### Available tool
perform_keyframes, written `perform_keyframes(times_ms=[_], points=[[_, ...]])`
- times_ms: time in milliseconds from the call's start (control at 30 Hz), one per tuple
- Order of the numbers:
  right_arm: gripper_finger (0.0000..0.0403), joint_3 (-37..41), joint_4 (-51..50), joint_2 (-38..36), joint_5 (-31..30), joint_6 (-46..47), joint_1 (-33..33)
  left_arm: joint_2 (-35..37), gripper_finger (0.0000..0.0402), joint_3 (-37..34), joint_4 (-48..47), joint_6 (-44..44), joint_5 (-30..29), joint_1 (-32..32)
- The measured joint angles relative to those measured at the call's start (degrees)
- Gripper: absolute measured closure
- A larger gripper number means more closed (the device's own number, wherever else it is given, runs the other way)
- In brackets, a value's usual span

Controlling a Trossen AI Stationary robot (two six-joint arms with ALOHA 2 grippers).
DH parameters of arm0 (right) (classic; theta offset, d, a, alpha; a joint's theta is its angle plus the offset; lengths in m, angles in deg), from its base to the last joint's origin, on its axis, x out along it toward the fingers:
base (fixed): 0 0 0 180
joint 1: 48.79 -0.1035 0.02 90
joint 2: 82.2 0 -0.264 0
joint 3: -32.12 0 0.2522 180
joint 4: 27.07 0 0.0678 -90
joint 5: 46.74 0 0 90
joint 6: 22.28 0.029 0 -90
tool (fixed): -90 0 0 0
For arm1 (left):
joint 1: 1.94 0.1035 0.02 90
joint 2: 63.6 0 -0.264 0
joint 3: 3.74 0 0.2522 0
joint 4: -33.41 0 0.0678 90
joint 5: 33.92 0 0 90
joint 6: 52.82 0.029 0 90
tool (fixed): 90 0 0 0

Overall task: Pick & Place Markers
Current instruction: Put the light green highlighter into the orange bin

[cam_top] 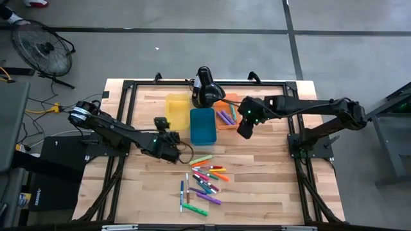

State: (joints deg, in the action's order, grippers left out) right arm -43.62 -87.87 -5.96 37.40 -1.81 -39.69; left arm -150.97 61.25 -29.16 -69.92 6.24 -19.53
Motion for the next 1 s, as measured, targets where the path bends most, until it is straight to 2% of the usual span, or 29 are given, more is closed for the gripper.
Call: perform_keyframes(times_ms=[100,233,400,500,733,1000], points=[[0.0231,0.0,0.0,0.0,-1.2,0.0,-2.1,0.0,0.0177,0.0,9.7,7.4,7.8,0.0],[0.0231,0.0,0.3,0.0,-1.3,0.0,-4.3,0.0,0.0177,0.0,18.1,12.9,17.8,0.8],[0.0231,0.0,1.0,0.0,-3.1,0.0,-6.3,0.0,0.0177,0.0,22.2,13.8,32.6,5.6],[0.0231,0.0,1.5,0.0,-4.0,0.0,-7.0,0.0,0.0177,0.0,22.7,13.6,39.4,8.5],[0.0231,0.0,1.4,0.0,-5.9,0.0,-8.1,0.0,0.0177,0.0,27.6,12.3,46.4,10.6],[0.0231,0.0,2.0,0.0,-5.5,-0.2,-8.1,-2.1,0.0177,0.1,29.6,8.7,48.3,9.0]])
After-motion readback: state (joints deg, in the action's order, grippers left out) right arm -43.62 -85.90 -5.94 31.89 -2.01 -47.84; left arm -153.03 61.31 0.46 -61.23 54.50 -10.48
